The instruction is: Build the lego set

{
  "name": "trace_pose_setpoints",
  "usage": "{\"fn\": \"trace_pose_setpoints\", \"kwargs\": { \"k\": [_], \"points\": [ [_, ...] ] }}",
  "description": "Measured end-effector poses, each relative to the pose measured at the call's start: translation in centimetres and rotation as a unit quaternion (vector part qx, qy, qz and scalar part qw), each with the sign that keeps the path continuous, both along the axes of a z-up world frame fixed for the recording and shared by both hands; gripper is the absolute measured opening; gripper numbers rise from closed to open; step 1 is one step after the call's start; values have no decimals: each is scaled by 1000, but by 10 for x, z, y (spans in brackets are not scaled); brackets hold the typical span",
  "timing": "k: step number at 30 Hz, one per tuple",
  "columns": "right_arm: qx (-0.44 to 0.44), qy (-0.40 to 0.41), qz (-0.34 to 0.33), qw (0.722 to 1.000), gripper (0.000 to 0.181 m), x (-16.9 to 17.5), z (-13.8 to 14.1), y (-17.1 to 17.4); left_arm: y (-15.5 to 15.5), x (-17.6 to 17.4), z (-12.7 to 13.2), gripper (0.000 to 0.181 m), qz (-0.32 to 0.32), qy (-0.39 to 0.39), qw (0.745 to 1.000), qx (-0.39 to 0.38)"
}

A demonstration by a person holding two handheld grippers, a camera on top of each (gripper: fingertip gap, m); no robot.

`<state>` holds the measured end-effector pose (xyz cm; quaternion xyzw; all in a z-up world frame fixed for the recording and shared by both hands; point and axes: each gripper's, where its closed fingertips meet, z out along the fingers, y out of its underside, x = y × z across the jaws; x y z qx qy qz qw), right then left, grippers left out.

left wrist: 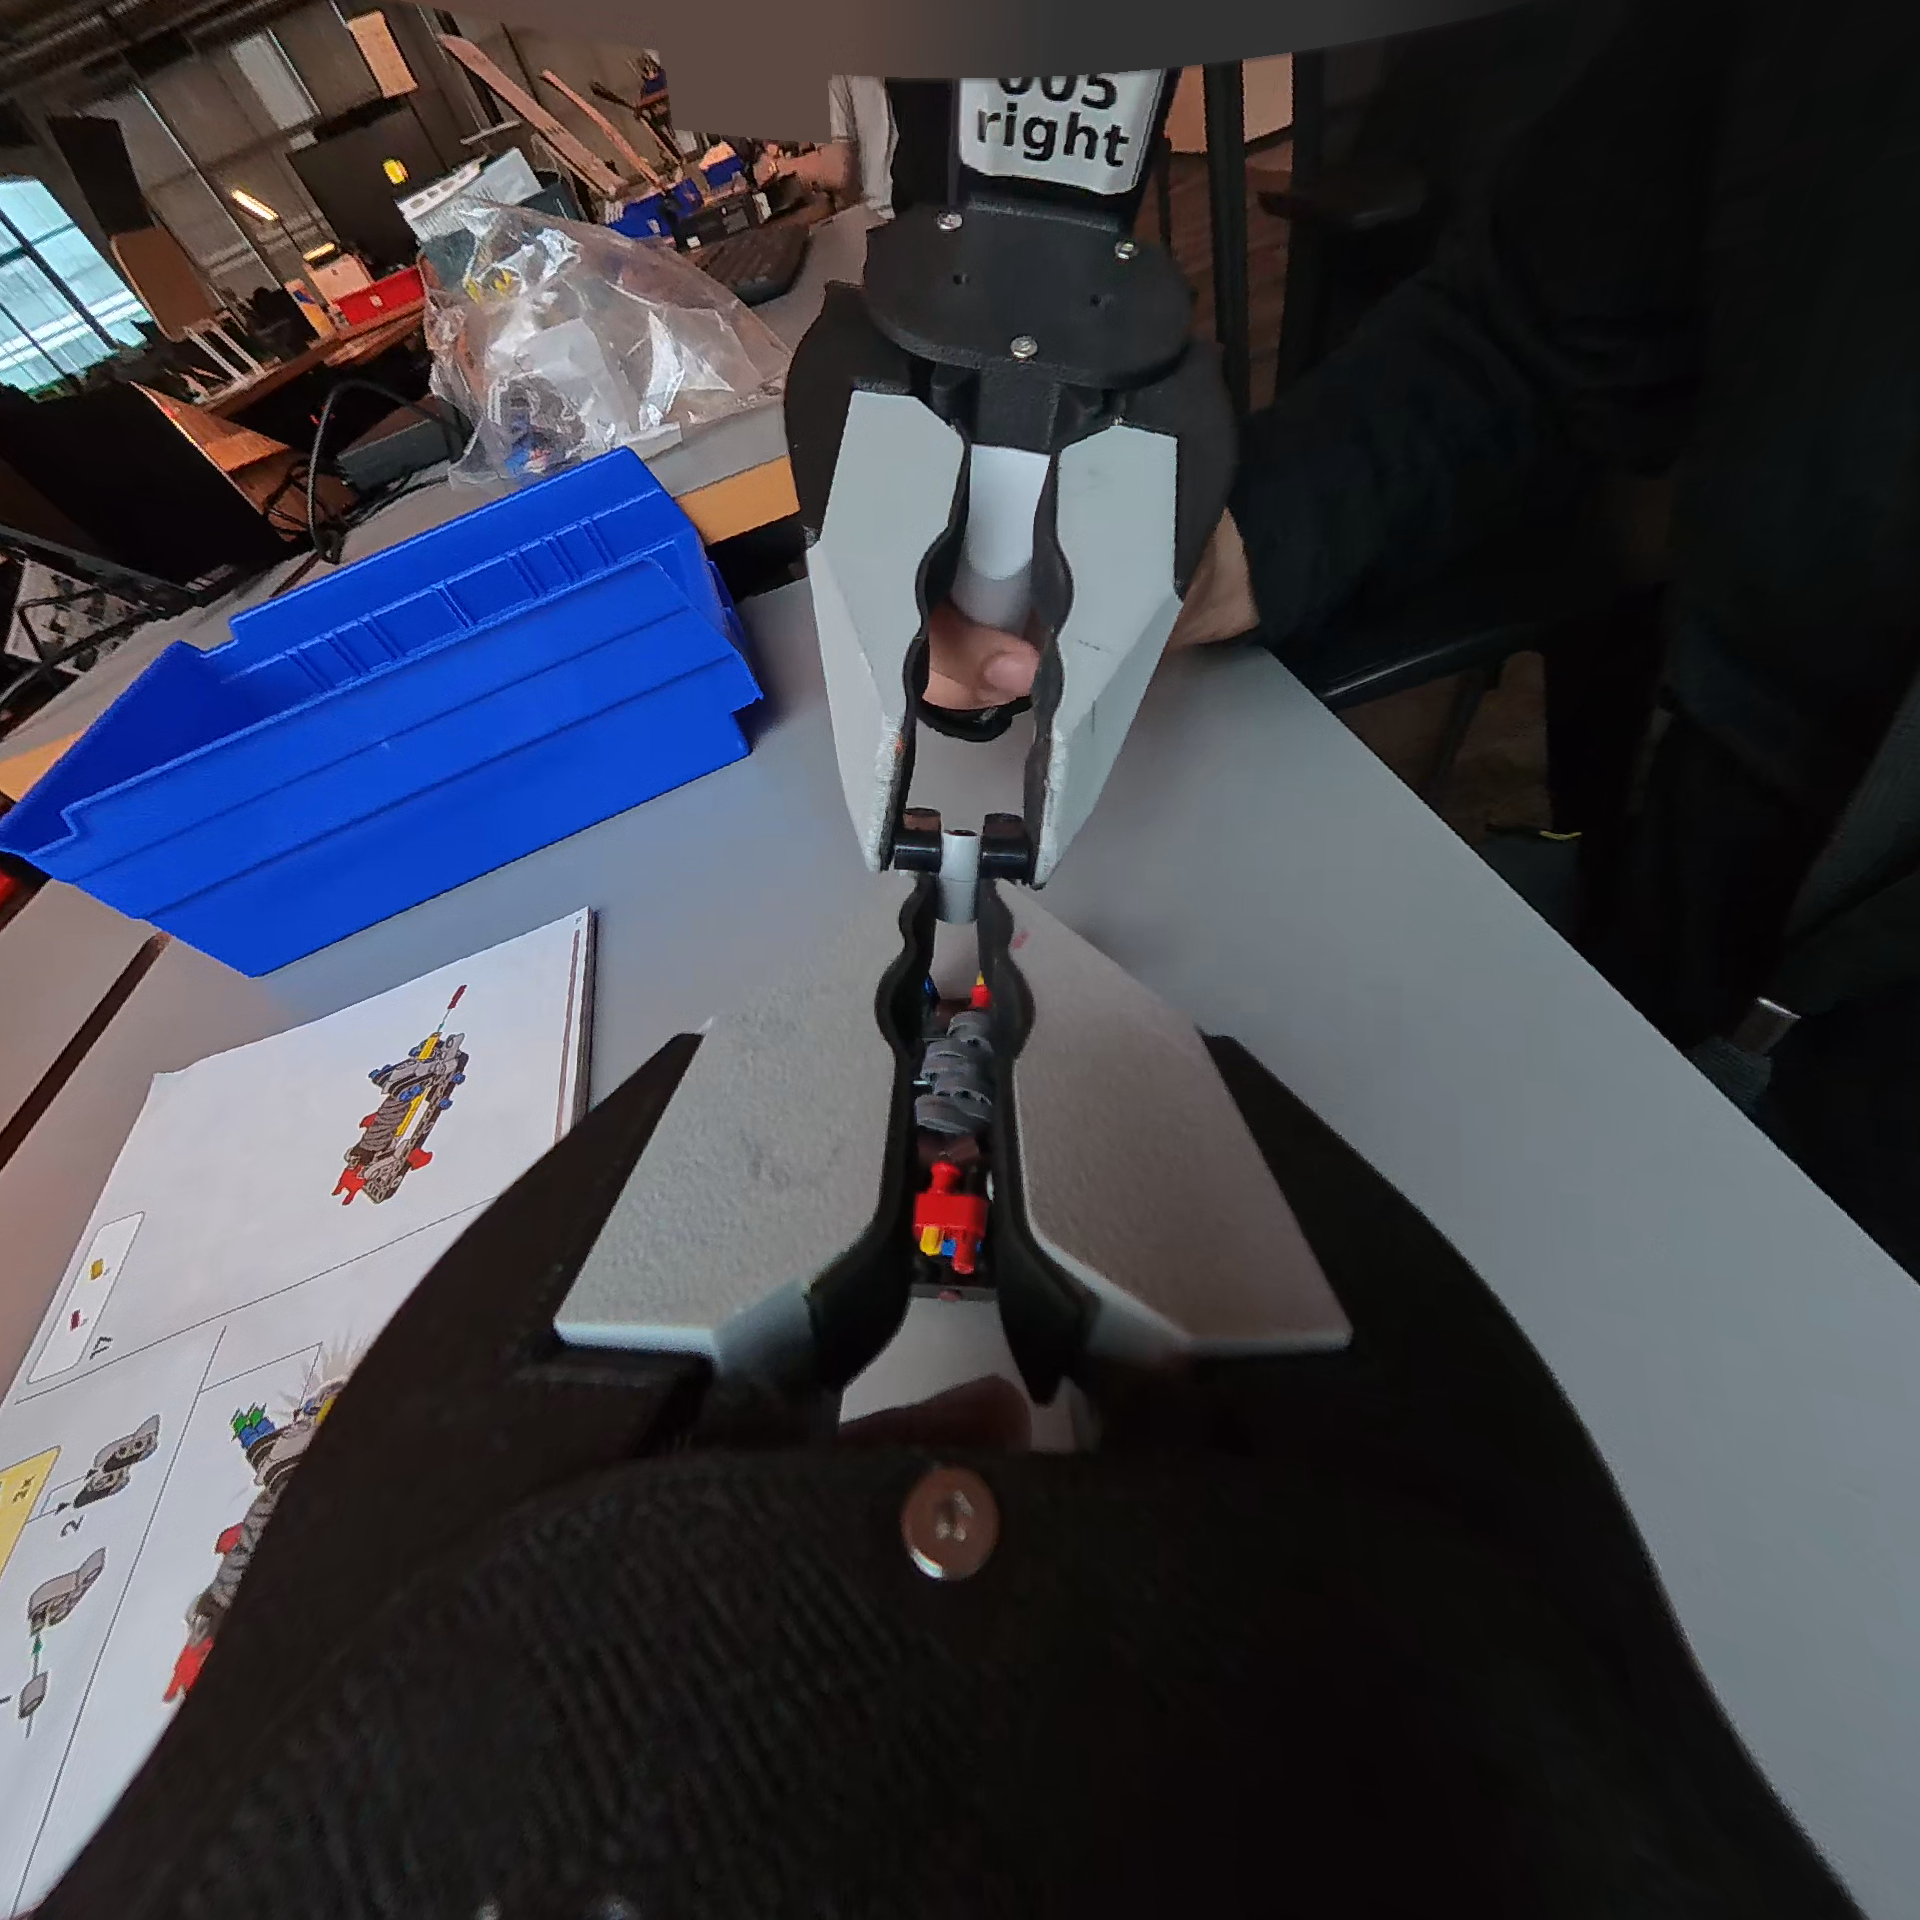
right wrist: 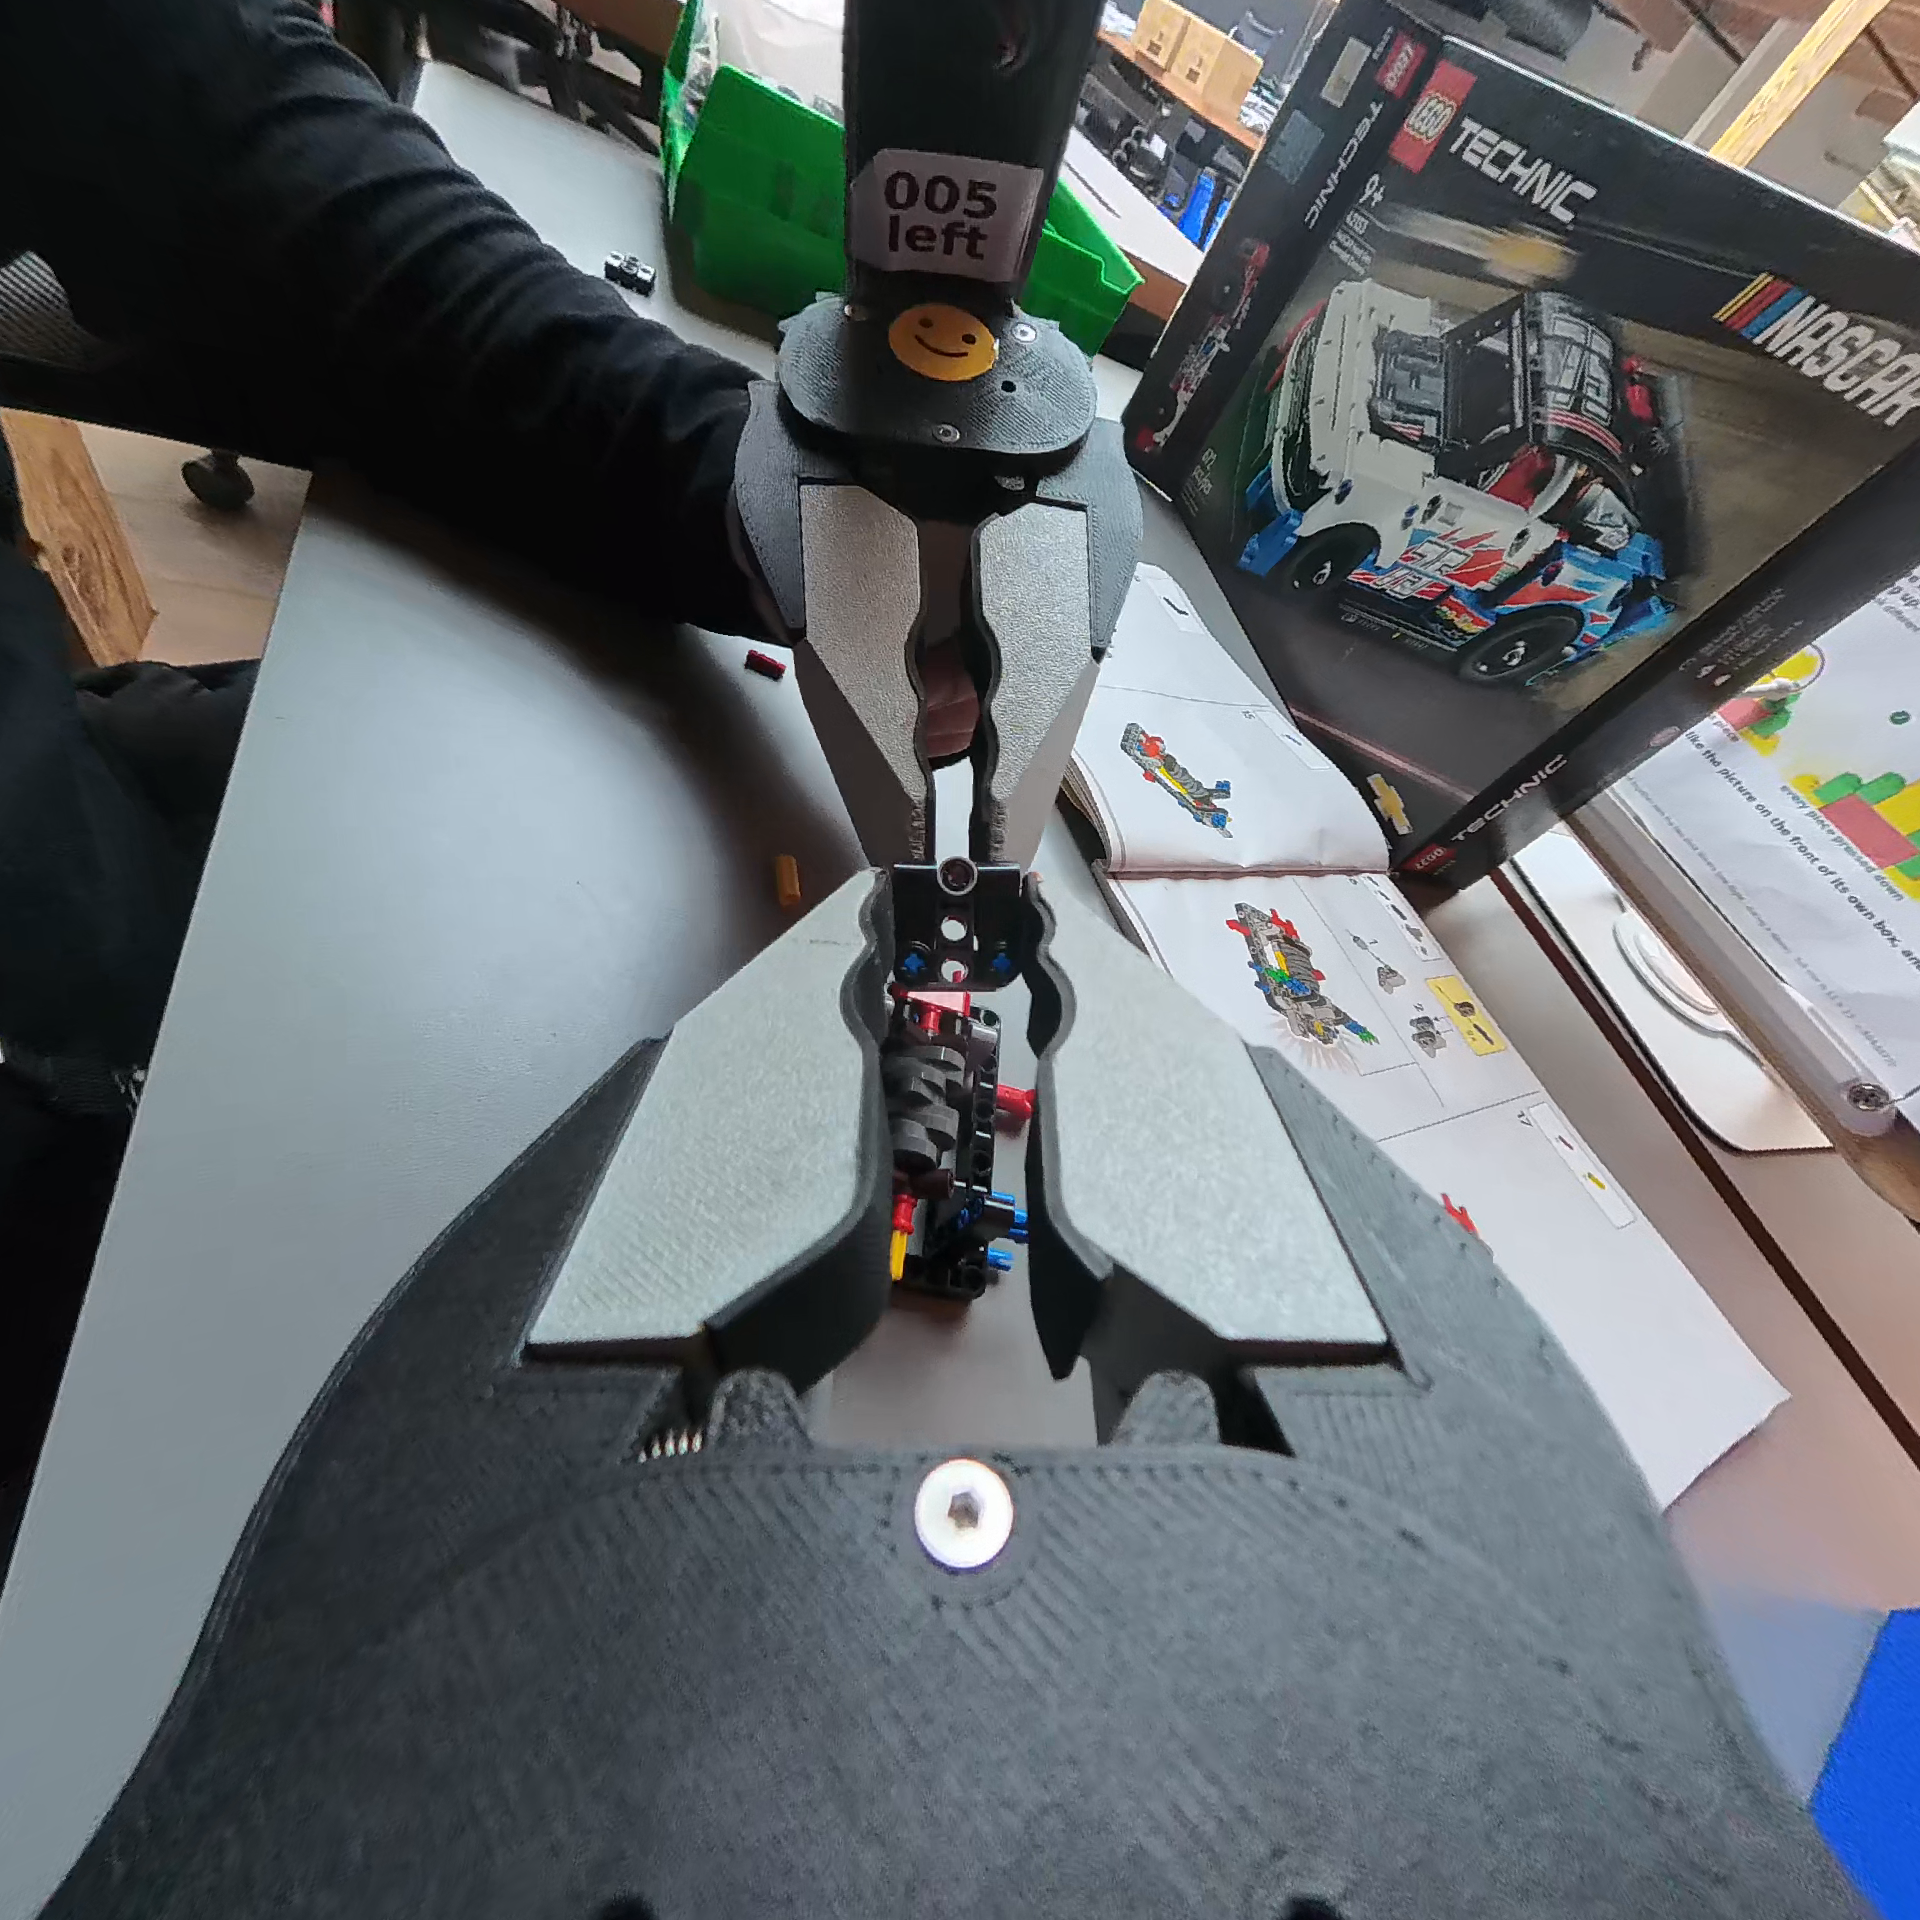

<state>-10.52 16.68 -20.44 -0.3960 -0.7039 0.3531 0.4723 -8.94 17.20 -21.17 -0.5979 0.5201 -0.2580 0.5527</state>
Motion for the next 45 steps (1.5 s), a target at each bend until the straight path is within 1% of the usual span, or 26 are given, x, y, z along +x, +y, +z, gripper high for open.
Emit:
{"fn": "trace_pose_setpoints", "kwargs": {
  "k": [5, 9, 14, 18, 26, 39, 45],
  "points": [
    [-15, 13, 5, 1000, 21, -1, 2, -2, -2, 0, 2, 5, -8, -10, 1000, -1],
    [-17, 8, 7, 1000, 21, 0, -1, -1, -1, 0, -2, 5, -8, -3, 1000, -5],
    [-14, 2, 9, 1000, 21, 2, -6, -2, -3, 2, -6, 5, -15, -5, 999, -42],
    [-21, -7, 10, 1000, 21, 1, -10, 0, -1, 1, -10, 5, -7, 9, 999, -52],
    [-44, -1, 12, 999, 21, -1, -10, 3, -1, -4, -7, 5, 0, 2, 998, -66],
    [-54, -18, 10, 998, 21, -1, -22, 7, 3, -7, -16, 5, 6, 11, 996, -93],
    [-56, -16, 1, 998, 20, -1, -21, 9, 5, -8, -15, 5, 11, 11, 998, -63]
  ]
}}
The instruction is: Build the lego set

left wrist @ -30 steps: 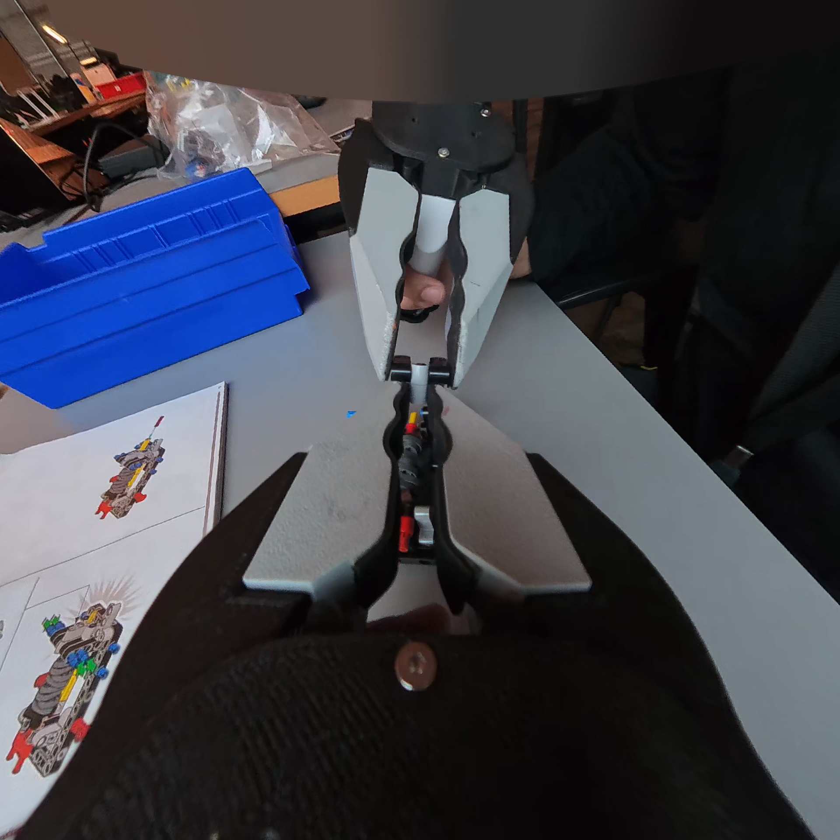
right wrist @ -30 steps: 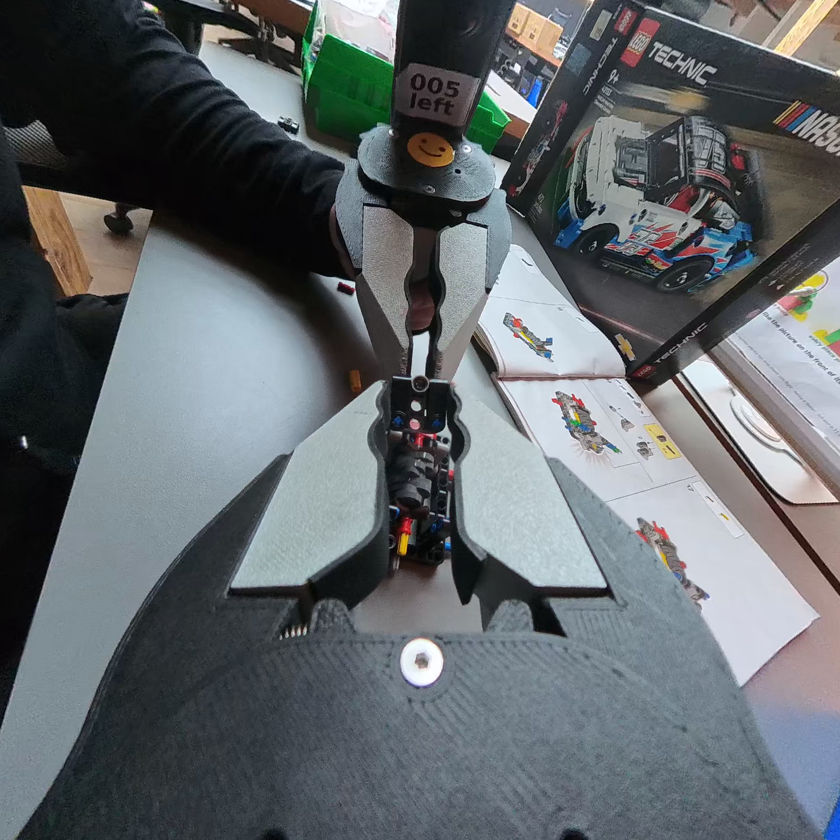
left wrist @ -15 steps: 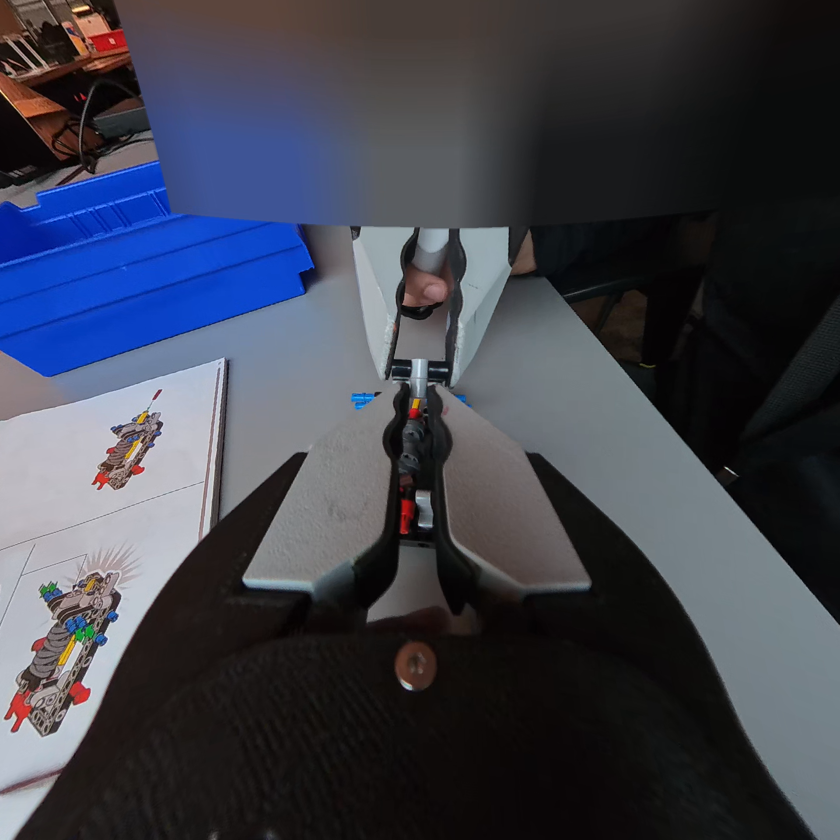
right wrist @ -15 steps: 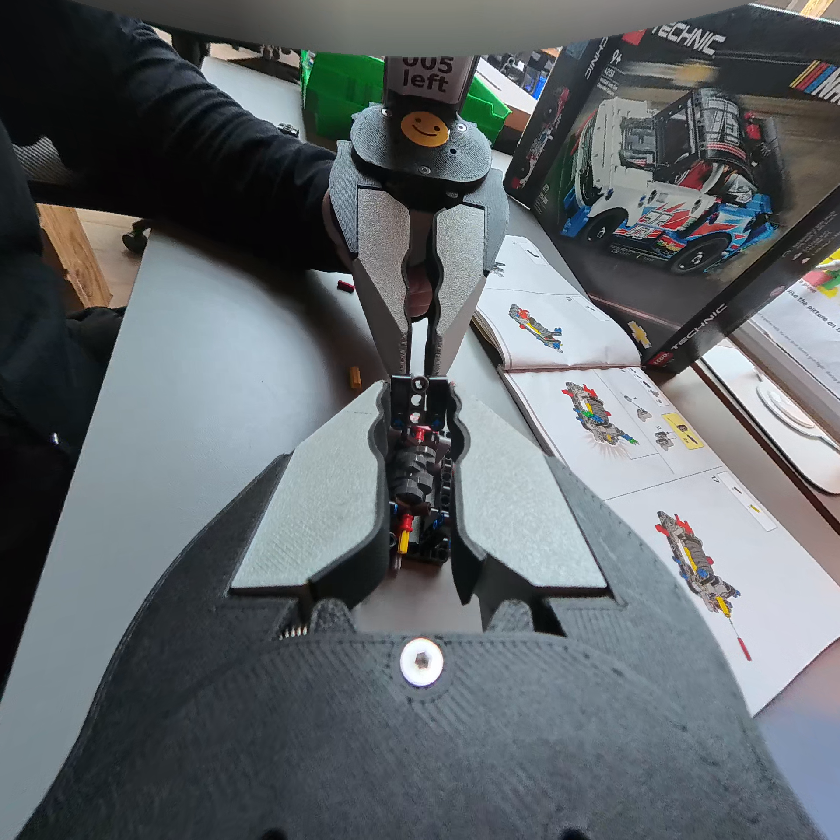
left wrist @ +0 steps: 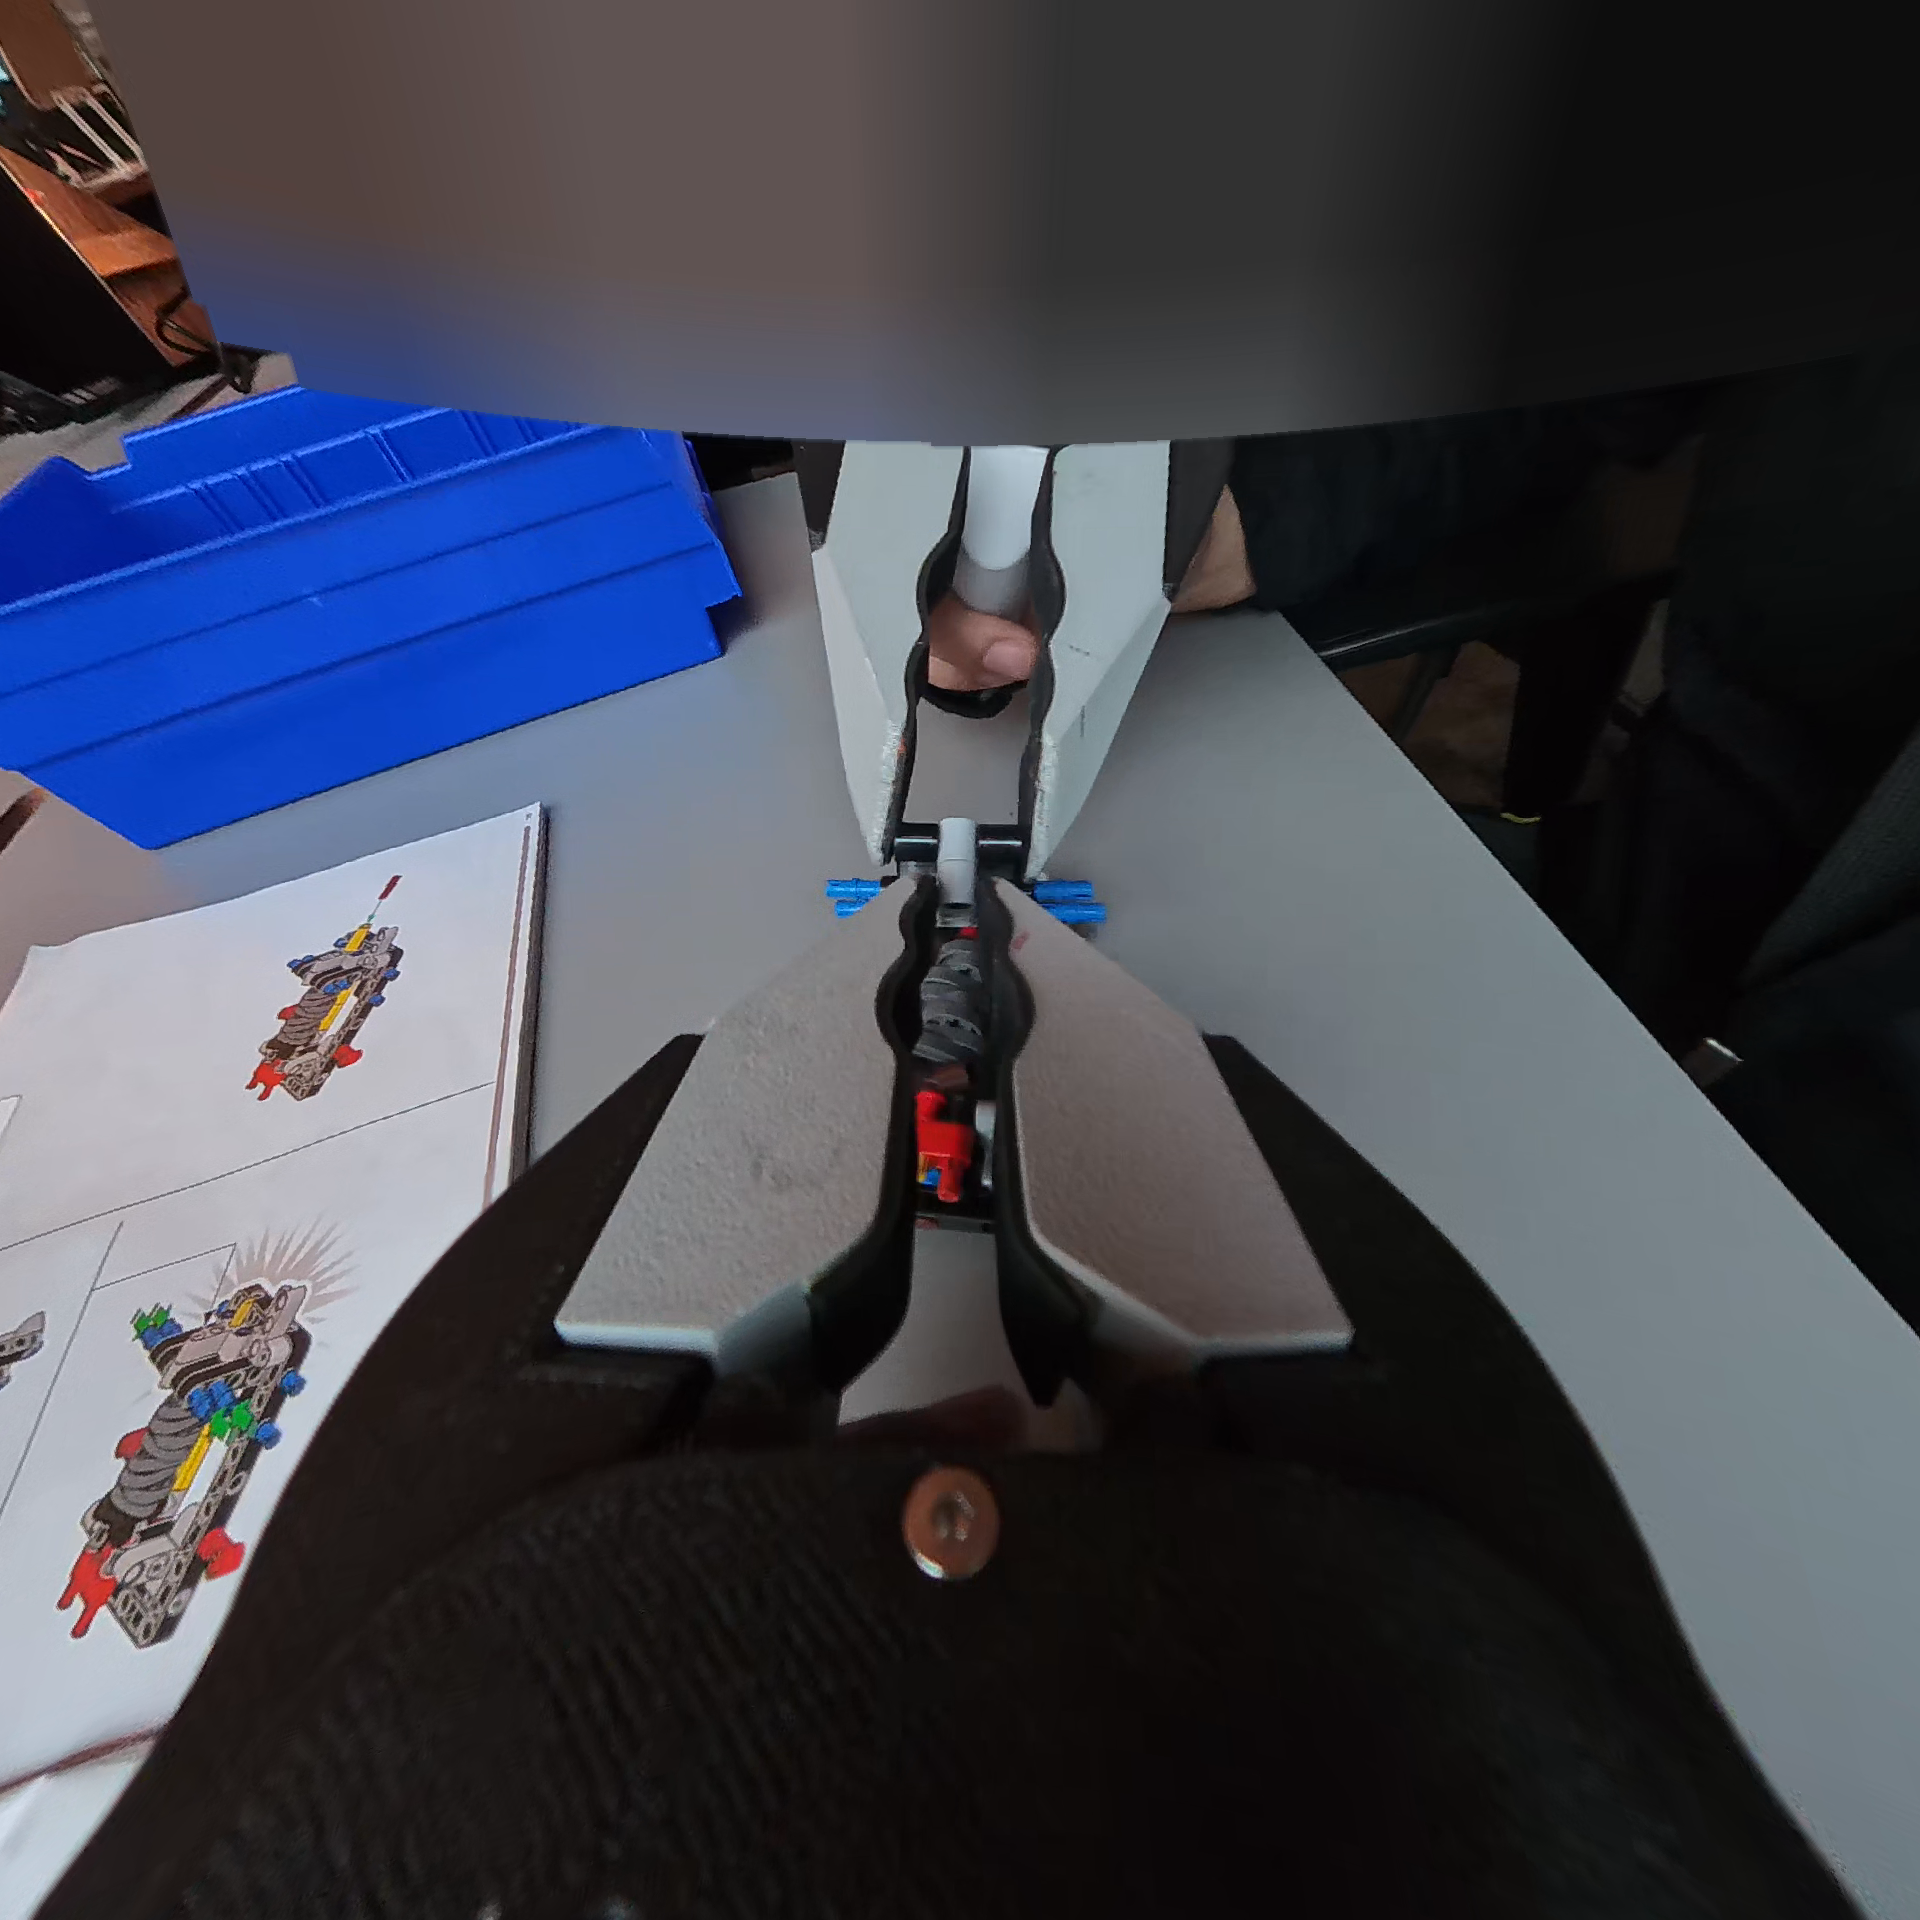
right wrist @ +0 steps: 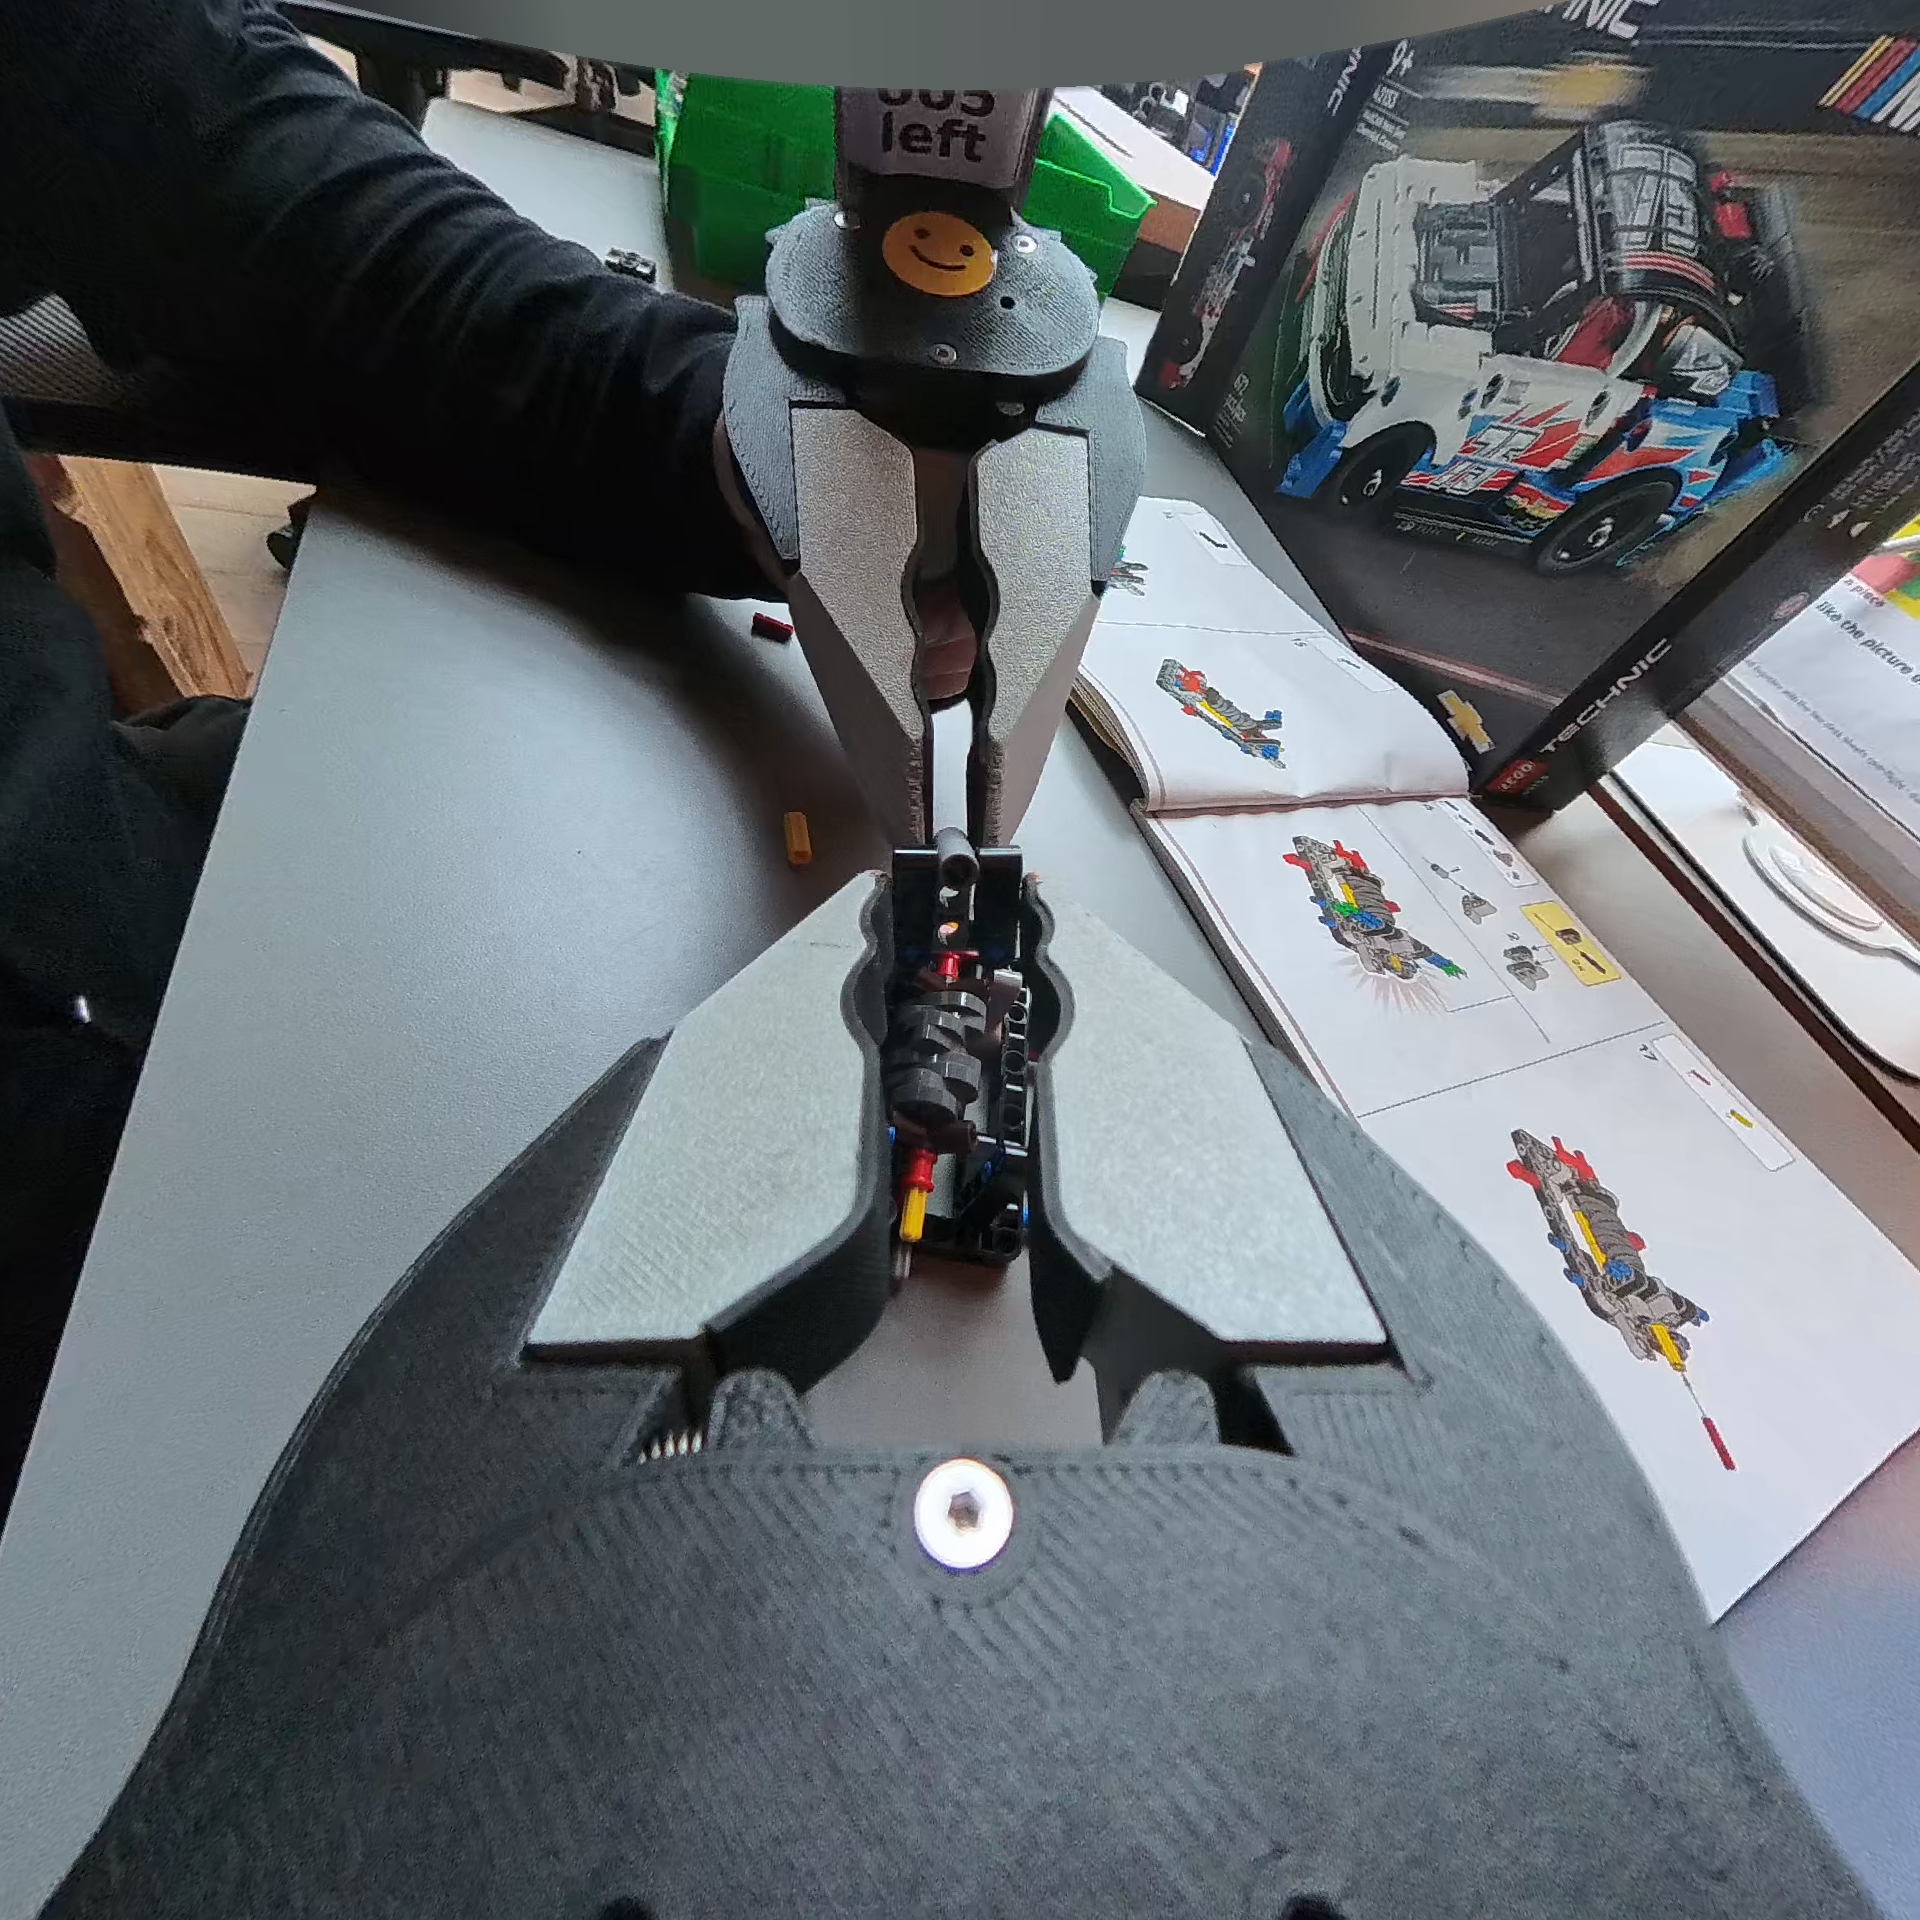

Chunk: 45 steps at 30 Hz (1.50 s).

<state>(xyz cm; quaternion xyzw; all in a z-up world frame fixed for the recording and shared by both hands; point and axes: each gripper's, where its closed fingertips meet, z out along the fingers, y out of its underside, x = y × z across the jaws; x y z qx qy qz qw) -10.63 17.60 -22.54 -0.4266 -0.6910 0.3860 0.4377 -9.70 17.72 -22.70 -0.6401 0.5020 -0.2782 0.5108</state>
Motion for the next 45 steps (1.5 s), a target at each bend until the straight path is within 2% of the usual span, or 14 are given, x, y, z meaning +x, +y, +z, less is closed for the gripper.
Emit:
{"fn": "trace_pose_setpoints", "kwargs": {
  "k": [11, 16, 22, 25, 29, 32, 34, 41, 45],
  "points": [
    [-16, 5, 3, 1000, 21, 2, 2, 1, 0, 1, 3, 5, -2, -15, 1000, 0],
    [-18, -3, 4, 1000, 21, 1, -1, 1, 0, 3, 8, 5, 2, -29, 999, -25],
    [-118, 16, 25, 993, 21, 4, 9, 8, 0, -1, 14, 10, 6, -28, 999, -26],
    [-176, 48, 75, 980, 20, 14, 27, 7, 5, -8, 9, 31, 14, -51, 994, -98],
    [-235, 86, 164, 954, 21, 23, 53, 1, -8, -1, 12, 45, -44, -102, 967, -230],
    [-253, 87, 221, 938, 20, 25, 62, -9, -20, 5, 33, 36, -83, -152, 959, -225],
    [-236, 75, 226, 942, 21, 18, 59, -13, -29, 8, 43, 31, -107, -175, 952, -228],
    [-199, 84, 260, 941, 21, 4, 62, -32, -40, 11, 48, 29, -150, -209, 927, -273],
    [-199, 78, 275, 937, 21, 0, 61, -37, -42, 10, 49, 22, -158, -215, 926, -267]
  ]
}}
